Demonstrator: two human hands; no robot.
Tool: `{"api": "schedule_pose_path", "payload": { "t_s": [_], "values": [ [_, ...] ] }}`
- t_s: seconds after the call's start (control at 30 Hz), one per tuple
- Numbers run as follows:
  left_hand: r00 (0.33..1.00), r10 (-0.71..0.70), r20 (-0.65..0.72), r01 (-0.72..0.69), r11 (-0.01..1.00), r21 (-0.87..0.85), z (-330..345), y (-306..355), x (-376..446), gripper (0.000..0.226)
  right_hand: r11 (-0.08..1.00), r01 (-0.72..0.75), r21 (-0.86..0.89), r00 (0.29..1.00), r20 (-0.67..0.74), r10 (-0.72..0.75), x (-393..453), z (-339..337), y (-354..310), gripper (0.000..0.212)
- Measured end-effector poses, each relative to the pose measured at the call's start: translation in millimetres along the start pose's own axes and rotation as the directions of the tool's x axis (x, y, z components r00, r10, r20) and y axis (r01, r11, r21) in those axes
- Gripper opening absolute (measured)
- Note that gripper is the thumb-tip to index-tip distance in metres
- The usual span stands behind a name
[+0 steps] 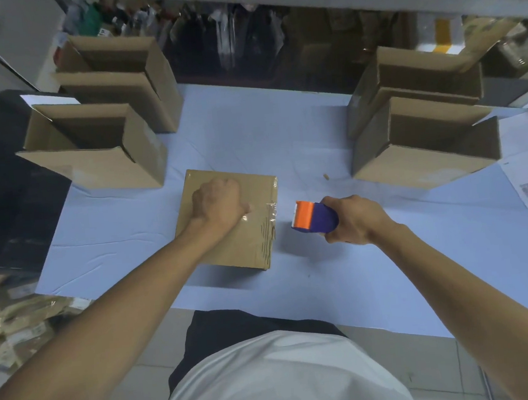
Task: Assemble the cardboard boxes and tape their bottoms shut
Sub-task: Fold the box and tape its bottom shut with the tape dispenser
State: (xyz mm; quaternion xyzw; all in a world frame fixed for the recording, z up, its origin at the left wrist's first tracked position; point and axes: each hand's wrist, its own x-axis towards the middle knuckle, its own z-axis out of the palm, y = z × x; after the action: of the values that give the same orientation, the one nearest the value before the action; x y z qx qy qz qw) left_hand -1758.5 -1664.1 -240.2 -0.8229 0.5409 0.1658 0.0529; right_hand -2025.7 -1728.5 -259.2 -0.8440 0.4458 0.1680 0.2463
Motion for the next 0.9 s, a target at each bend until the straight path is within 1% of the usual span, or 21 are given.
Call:
{"api": "schedule_pose_path", "payload": {
  "t_s": [0.03,0.07,0.1,0.13,0.17,0.2,0.23,0.27,0.33,0.4,0.43,0.5,0.53,0.57,0.6,0.67,0.73,0.77,0.83,0.87,0.9],
  "values": [
    [0.998,0.049,-0.036,-0.048,0.998,0.038,0.2,0.6,1.9,0.033,1.000,0.001,-0.019,1.000,0.002,-0.001,2.2,-0.2,-2.0,0.052],
    [0.989,0.139,-0.049,-0.137,0.990,0.038,1.5,2.4,3.0,0.027,0.999,0.000,-0.037,1.000,0.007,0.001,3.7,-0.3,-4.2,0.050],
    [0.970,0.240,-0.032,-0.241,0.969,-0.056,4.5,4.4,2.9,0.017,0.999,-0.005,-0.053,1.000,0.013,0.006,5.3,-0.3,-6.4,0.049],
    [0.950,0.310,0.027,-0.297,0.928,-0.225,6.4,6.5,2.0,0.009,0.998,-0.014,-0.068,1.000,0.016,0.015,6.8,-1.0,-8.9,0.046],
    [0.929,0.343,0.135,-0.262,0.872,-0.415,4.6,10.6,-1.0,0.011,0.997,-0.024,-0.078,0.999,0.022,0.026,8.5,-1.8,-11.8,0.044],
    [0.902,0.379,0.207,-0.219,0.814,-0.537,4.6,12.8,-2.5,0.019,0.996,-0.030,-0.087,0.999,0.030,0.033,10.2,-3.1,-15.1,0.043],
    [0.888,0.397,0.233,-0.194,0.782,-0.592,5.7,14.5,-3.8,0.026,0.995,-0.031,-0.093,0.999,0.040,0.034,12.5,-4.2,-19.0,0.044],
    [0.882,0.410,0.233,-0.208,0.781,-0.590,7.8,15.0,-4.6,0.030,0.995,-0.030,-0.098,0.998,0.052,0.035,15.3,-5.1,-24.4,0.045],
    [0.866,0.432,0.254,-0.267,0.827,-0.496,18.7,14.0,-2.0,0.028,0.995,-0.046,-0.092,0.994,0.094,0.055,22.8,-5.8,-36.5,0.043],
    [0.845,0.474,0.246,-0.357,0.844,-0.401,22.0,14.1,0.4,0.035,0.991,-0.106,-0.085,0.981,0.155,0.118,29.6,-8.5,-49.4,0.041],
    [0.846,0.484,0.226,-0.382,0.844,-0.378,23.2,14.3,1.0,0.035,0.984,-0.134,-0.117,0.971,0.182,0.154,31.9,-8.7,-53.2,0.040],
    [0.847,0.511,0.147,-0.441,0.830,-0.342,23.0,13.4,0.4,0.022,0.968,-0.156,-0.194,0.961,0.198,0.194,32.3,-7.4,-54.1,0.041],
    [0.817,0.567,0.102,-0.514,0.798,-0.315,23.4,11.8,-1.3,0.015,0.966,-0.169,-0.196,0.961,0.187,0.206,31.1,-5.7,-52.0,0.041],
    [0.775,0.626,0.089,-0.591,0.767,-0.249,25.5,10.9,-2.4,0.010,0.968,-0.185,-0.170,0.963,0.165,0.213,29.4,-4.3,-48.2,0.041],
    [0.744,0.660,0.100,-0.635,0.746,-0.200,28.9,11.3,-1.6,0.009,0.971,-0.205,-0.123,0.967,0.129,0.220,26.5,-4.2,-43.9,0.040],
    [0.747,0.652,0.130,-0.634,0.758,-0.152,28.8,15.3,-0.8,0.019,0.975,-0.223,-0.024,0.974,0.044,0.224,18.1,-6.7,-35.7,0.039],
    [0.764,0.630,0.139,-0.585,0.767,-0.263,20.9,21.5,-0.7,0.029,0.982,-0.177,0.062,0.983,-0.032,0.179,6.8,-6.9,-27.1,0.041],
    [0.792,0.600,0.116,-0.519,0.761,-0.390,16.2,23.1,-0.9,0.033,0.983,-0.137,0.119,0.987,-0.071,0.146,0.9,-4.9,-23.1,0.043],
    [0.898,0.435,0.063,-0.298,0.708,-0.640,9.4,23.6,-3.1,0.026,0.959,-0.054,0.278,0.985,-0.143,0.097,-12.7,-0.2,-17.3,0.050],
    [0.934,0.352,0.053,-0.215,0.676,-0.705,8.8,22.8,-5.3,0.019,0.943,-0.010,0.332,0.982,-0.177,0.072,-18.7,1.2,-16.0,0.055],
    [0.948,0.312,0.064,-0.172,0.669,-0.723,8.5,22.5,-9.1,0.014,0.935,0.031,0.353,0.977,-0.207,0.046,-23.5,1.8,-16.1,0.058]
  ]
}}
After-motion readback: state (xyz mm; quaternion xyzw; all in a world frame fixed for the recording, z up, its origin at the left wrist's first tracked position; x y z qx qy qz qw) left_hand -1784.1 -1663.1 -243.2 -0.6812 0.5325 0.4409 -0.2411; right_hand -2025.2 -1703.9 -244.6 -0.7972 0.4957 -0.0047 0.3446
